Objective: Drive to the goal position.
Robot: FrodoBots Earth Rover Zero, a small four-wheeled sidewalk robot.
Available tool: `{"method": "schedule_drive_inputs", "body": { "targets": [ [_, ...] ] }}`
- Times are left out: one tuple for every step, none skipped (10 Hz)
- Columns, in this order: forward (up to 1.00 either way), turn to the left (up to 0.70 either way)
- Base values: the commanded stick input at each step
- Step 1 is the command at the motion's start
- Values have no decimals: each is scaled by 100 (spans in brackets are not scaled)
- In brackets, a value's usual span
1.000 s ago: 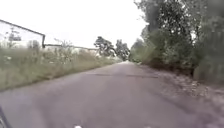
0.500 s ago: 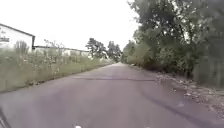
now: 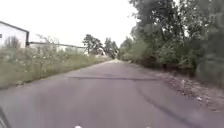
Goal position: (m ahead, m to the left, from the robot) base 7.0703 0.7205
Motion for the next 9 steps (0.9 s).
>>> {"method": "schedule_drive_inputs", "body": {
  "targets": [
    [100,-3],
    [100,-3],
    [100,-3],
    [100,-3],
    [100,-4],
    [100,-5],
    [100,-5],
    [100,-5],
    [100,-5]
  ]
}}
